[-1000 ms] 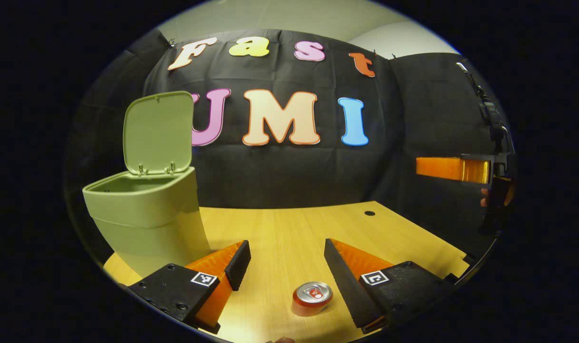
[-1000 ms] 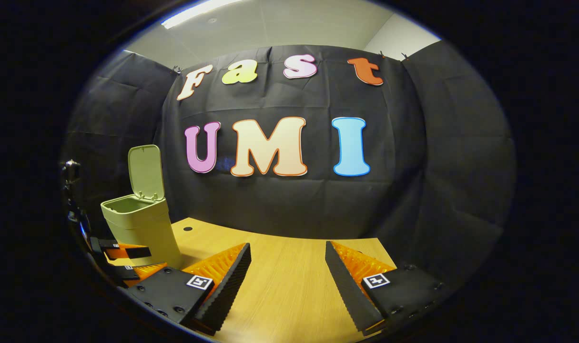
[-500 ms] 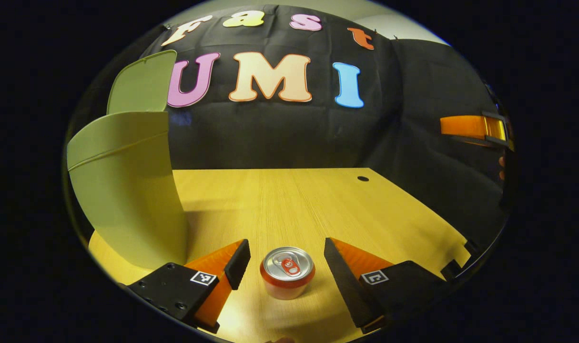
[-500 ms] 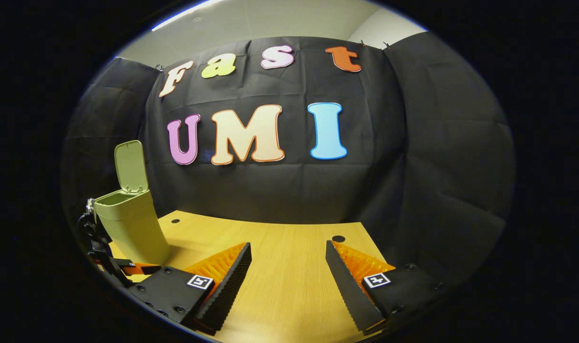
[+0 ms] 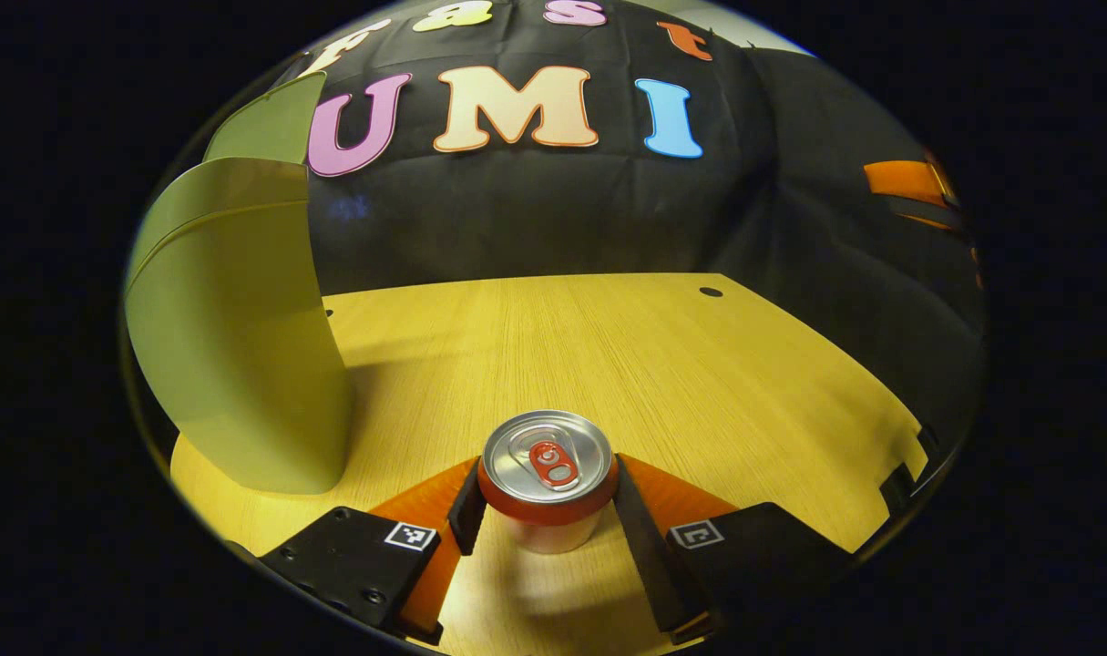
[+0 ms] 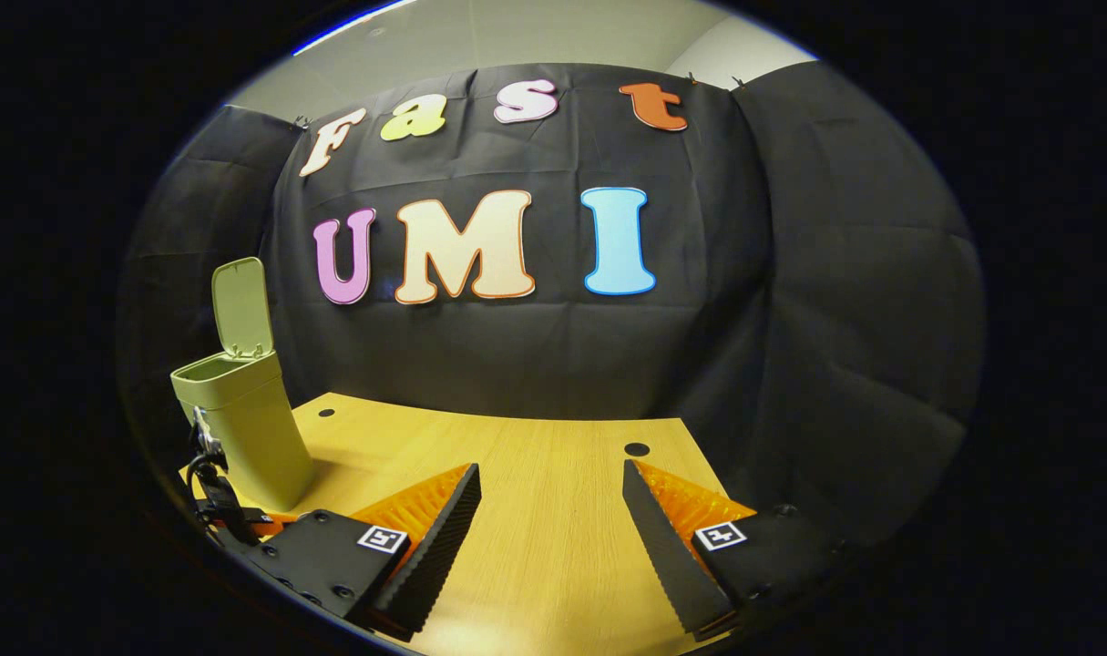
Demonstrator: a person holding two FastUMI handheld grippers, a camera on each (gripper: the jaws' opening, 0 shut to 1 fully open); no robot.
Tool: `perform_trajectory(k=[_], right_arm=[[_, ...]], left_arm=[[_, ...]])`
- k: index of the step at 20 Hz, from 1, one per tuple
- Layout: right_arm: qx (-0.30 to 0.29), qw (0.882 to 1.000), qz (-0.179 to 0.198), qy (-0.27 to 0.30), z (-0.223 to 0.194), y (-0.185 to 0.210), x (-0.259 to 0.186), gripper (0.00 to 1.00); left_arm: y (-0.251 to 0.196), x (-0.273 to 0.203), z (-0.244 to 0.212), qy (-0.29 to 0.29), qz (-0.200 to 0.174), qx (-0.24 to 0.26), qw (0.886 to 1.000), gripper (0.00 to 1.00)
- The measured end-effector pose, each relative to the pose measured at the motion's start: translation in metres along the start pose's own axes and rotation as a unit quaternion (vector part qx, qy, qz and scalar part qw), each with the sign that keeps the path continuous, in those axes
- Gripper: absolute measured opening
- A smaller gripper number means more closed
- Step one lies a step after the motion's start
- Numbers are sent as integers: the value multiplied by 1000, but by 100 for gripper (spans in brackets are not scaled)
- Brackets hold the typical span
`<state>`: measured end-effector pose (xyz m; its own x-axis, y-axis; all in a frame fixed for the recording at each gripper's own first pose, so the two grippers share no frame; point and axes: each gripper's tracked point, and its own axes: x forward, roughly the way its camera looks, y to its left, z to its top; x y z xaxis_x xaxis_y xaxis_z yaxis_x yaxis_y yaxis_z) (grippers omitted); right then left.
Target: Press the lid of the desktop garbage bin to open it, pick up the crumpled paper on the desktop and throw it into the bin, then pick up the pop can on the desktop and drop it into the bin, and finally close the garbage bin lid.
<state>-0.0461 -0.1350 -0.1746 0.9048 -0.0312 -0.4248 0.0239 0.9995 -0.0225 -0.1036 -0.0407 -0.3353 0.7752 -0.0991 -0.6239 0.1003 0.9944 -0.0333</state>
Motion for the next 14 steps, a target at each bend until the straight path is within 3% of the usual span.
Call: perform_trajectory(k=[4,14], right_arm=[[0,1000,2,-2,1,5,3,99],[8,1000,21,-11,4,31,16,98]], left_arm=[[6,-6,29,-23,2,4,1000,77],[31,-28,164,-141,10,6,990,77]])
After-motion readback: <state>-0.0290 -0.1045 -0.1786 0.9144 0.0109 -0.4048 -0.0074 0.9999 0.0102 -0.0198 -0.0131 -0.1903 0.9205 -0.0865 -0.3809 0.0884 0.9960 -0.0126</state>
